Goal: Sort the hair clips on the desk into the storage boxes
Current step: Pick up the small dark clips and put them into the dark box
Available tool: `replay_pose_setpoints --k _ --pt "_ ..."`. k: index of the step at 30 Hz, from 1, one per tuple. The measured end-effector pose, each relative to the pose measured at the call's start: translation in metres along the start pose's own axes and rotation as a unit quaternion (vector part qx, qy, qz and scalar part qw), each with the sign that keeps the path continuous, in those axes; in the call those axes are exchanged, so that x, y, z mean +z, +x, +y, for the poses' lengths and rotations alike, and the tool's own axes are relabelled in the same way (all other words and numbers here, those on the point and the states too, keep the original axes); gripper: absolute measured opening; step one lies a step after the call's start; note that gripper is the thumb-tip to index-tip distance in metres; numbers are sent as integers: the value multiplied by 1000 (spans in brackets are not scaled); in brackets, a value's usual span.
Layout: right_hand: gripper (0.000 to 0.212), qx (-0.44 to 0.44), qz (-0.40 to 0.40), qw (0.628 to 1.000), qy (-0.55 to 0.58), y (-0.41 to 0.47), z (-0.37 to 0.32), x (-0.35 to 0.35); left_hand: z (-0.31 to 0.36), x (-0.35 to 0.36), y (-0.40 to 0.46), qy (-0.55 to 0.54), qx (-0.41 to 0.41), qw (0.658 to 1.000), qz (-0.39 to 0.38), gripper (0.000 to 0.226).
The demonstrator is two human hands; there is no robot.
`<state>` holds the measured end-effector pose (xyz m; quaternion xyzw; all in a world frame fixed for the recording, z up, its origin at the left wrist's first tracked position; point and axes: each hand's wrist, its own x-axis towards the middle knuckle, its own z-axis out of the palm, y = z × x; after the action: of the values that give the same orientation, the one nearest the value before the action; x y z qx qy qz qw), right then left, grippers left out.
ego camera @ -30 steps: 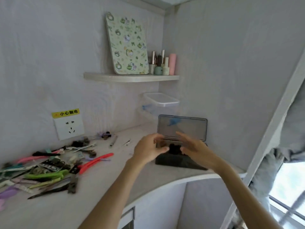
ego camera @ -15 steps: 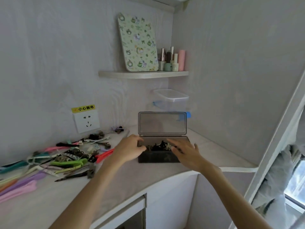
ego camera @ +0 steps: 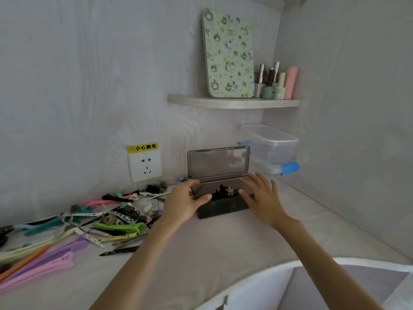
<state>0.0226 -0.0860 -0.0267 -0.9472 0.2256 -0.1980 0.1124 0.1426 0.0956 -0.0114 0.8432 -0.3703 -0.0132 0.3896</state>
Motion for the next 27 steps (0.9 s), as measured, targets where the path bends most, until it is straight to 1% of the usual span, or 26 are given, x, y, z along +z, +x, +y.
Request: replay_pose_setpoints --k 2,3,5,7,9,10,11,13,15,17,19,21,23,25,27 --pt "43 -36 70 997 -4 8 -8 0 -2 2 6 4 7 1000 13 54" --pt "43 -58 99 993 13 12 -17 -1 -4 2 9 6 6 1000 9 54" --pt "41 -99 115 986 69 23 -47 -1 -13 -2 17 -39 -4 999 -2 49" --pt "35 -152 79 979 105 35 -83 0 -26 -14 28 -78 -18 997 15 36" --pt "32 -208 30 973 94 48 -113 3 -45 -31 38 -53 -35 998 31 29" --pt "33 -225 1 972 72 55 -125 7 -57 -39 41 -31 -43 998 17 25" --pt "34 -231 -28 972 42 61 -134 9 -68 -47 43 -9 -48 999 -13 23" --pt "36 -211 -81 974 -25 74 -143 7 -83 -56 46 23 -57 996 -62 28" --pt "34 -198 -117 968 -103 86 -154 6 -94 -62 48 44 -65 995 -69 36" --pt "30 -217 -156 941 -209 95 -165 9 -101 -65 51 75 -67 991 -84 43" --pt "23 -238 -194 900 -309 102 -175 16 -107 -66 52 110 -63 985 -116 46" --pt "18 -247 -202 870 -375 108 -177 23 -112 -67 53 116 -63 982 -137 48" --pt "19 -251 -197 847 -425 115 -178 29 -116 -67 53 105 -61 982 -146 50" --pt "24 -231 -209 815 -488 122 -179 36 -117 -67 52 95 -53 983 -148 52" --pt "30 -183 -256 778 -544 130 -182 45 -116 -68 50 86 -50 985 -141 54"
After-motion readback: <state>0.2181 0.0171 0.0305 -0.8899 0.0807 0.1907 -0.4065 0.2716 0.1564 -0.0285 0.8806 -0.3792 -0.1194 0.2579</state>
